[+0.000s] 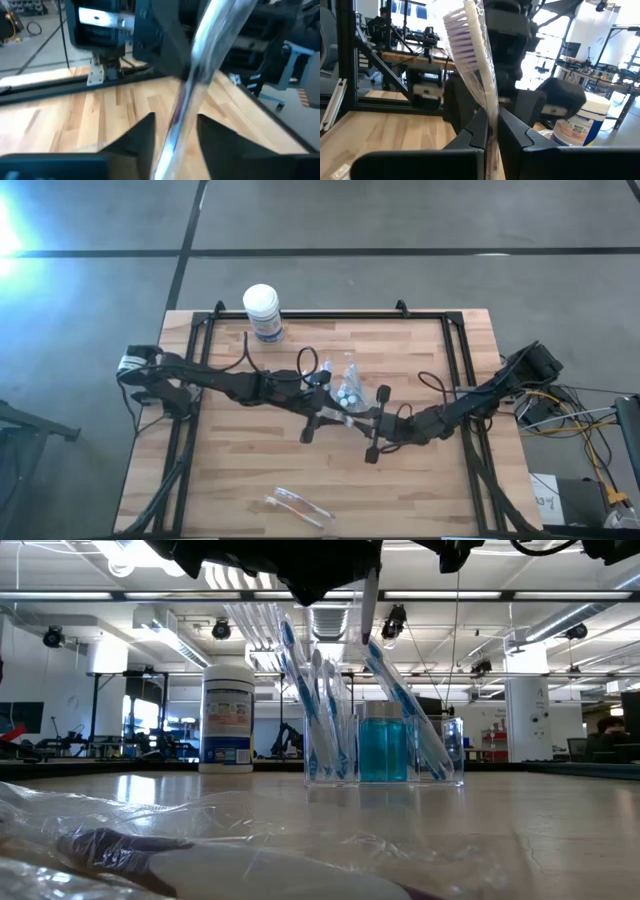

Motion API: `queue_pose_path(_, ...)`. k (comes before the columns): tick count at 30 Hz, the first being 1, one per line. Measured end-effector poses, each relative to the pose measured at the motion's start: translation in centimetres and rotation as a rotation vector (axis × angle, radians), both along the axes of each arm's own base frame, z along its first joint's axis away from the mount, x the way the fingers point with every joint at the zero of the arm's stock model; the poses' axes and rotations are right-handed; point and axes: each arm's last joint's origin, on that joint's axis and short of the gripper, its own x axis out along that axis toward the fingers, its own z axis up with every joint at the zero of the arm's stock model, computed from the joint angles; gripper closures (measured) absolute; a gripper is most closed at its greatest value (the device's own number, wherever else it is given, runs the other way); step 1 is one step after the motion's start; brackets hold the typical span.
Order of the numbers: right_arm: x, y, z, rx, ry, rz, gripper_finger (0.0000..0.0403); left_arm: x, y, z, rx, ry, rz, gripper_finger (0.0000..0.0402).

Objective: Pick & Place toothbrushing station
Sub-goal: Put the purple toothbrush into the transparent organizer

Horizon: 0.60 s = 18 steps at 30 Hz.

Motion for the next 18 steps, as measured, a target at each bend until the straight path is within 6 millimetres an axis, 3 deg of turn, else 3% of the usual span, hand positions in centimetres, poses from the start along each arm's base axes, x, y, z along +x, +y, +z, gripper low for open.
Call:
queue_pose_path(5,-0.3,0.4,0.1,-0.010,0.006,0.013,0.0388,-1.2,0.1,1.4,-0.031,0.012,0.002,0.0186)
queue_pose_path(9,-0.9,0.7,0.4,-0.027,0.042,0.027,0.0388,-3.4,0.2,2.8,-0.053,0.085,-0.019,0.0154)
queue_pose_path(14,-2.4,0.7,0.7,-0.006,0.072,0.041,0.0389,-7.2,-0.2,4.7,-0.052,0.058,-0.071,0.0155)
queue_pose_path(18,-4.0,-0.3,0.6,0.039,0.082,0.003,0.0389,-11.6,-0.2,5.3,-0.062,-0.017,-0.041,0.0186)
